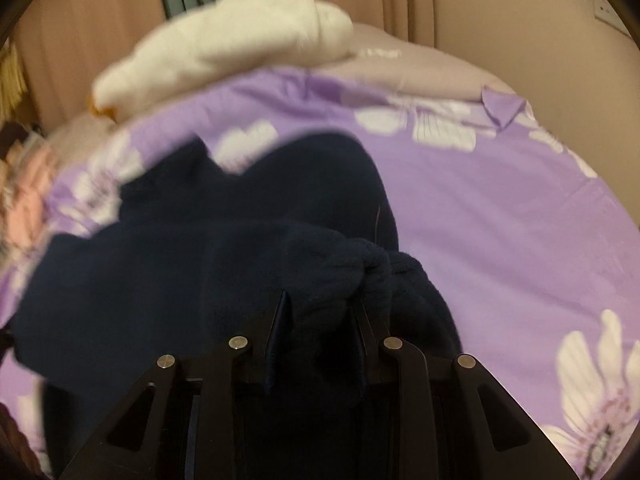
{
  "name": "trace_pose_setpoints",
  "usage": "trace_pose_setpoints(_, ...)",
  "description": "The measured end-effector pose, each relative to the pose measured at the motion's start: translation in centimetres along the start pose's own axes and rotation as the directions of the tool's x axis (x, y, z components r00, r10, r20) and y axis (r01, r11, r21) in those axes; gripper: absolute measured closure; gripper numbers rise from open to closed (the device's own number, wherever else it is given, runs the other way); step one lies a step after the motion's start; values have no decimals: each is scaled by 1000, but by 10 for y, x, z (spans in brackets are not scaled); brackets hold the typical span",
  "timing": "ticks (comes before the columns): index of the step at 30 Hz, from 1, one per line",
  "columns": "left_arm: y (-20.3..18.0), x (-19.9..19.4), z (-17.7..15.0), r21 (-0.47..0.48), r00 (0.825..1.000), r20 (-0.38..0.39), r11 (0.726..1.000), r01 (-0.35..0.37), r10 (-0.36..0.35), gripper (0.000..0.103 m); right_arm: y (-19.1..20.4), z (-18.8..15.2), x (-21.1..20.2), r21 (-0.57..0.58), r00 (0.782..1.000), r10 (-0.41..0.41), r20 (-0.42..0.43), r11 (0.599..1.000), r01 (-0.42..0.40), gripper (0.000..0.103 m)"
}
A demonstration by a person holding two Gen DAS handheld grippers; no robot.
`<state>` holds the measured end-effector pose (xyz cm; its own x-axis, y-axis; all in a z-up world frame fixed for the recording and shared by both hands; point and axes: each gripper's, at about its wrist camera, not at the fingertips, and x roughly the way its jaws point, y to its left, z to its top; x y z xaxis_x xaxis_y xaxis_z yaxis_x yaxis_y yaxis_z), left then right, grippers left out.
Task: Fold large clothes
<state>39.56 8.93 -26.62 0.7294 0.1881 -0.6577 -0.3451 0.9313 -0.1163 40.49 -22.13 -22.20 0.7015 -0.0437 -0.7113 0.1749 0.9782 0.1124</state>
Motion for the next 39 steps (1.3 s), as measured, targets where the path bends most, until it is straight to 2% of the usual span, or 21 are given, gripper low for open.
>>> trace_pose_setpoints(2,11,27,-3,-78,992,-114,996,54,-62,60,-5,-9,5,7,998,37,52,999,-37,76)
trace_pose_setpoints(3,26,30,-1,-192,988,-91,975,107,-126,58,-6,-10,3,12,997,45,64,999,-46,76)
trace_pose_setpoints(4,35,35,0,-243,985,-86,962,125,-150,56,-7,-11,3,16,996,54,67,998,-55,76)
trace_pose_setpoints(6,35,36,-2,-249,984,-81,959,134,-159,56,-9,-11,5,28,995,69,67,997,-71,76)
trace_pose_setpoints(10,21,34,-2,-190,991,-90,978,80,-99,56,-2,-11,6,9,996,47,69,999,-48,76)
trace_pose_setpoints(15,24,28,-2,-191,993,-95,980,56,-75,52,-3,-9,3,6,997,46,68,999,-47,76)
trace_pose_setpoints(18,42,7,-6,-251,979,-115,959,134,-167,48,-13,-12,-9,28,995,96,37,995,-97,75)
trace_pose_setpoints(19,49,-8,-11,-257,970,-119,950,176,-212,47,-20,-15,-17,33,993,120,8,992,-120,75)
trace_pose_setpoints(20,58,-23,-16,-241,968,-120,953,186,-220,48,-25,-18,-24,38,992,128,3,991,-128,74)
trace_pose_setpoints(21,68,-41,-24,-195,977,-131,971,140,-168,49,-34,-23,-36,54,993,122,4,991,-122,55)
trace_pose_setpoints(22,72,-53,-29,-166,983,-131,981,105,-127,46,-46,-29,-51,84,996,91,16,992,-92,29)
trace_pose_setpoints(24,90,-79,-44,-140,986,-127,986,93,-112,35,-65,-39,-72,144,995,86,51,985,-93,16)
trace_pose_setpoints(25,98,-88,-51,-150,982,-137,982,113,-133,30,-74,-46,-83,167,991,114,65,978,-123,16)
trace_pose_setpoints(27,114,-105,-69,-208,961,-172,962,179,-216,28,-89,-61,-97,192,985,169,47,966,-175,16)
trace_pose_setpoints(31,126,-126,-116,-282,897,-279,922,264,-342,26,-107,-103,-113,199,989,147,-31,970,-138,16)
trace_pose_setpoints(34,125,-160,-150,-299,884,-228,893,336,-408,26,-127,-142,-122,251,977,197,-78,952,-172,16)
trace_pose_setpoints(35,124,-168,-160,-326,862,-227,869,371,-453,26,-133,-160,-128,276,973,221,-63,941,-196,16)
trace_pose_setpoints(36,122,-176,-173,-380,811,-229,817,434,-538,26,-135,-166,-135,280,972,230,-39,937,-210,16)
trace_pose_setpoints(37,120,-180,-182,-418,771,-225,774,476,-596,26,-134,-177,-146,277,972,234,-24,936,-219,16)
trace_pose_setpoints(38,119,-185,-189,-439,752,-209,747,499,-625,26,-131,-183,-153,274,970,241,-27,935,-225,16)
trace_pose_setpoints(39,116,-194,-196,-426,777,-175,758,494,-605,27,-128,-188,-156,273,967,253,-30,933,-236,16)
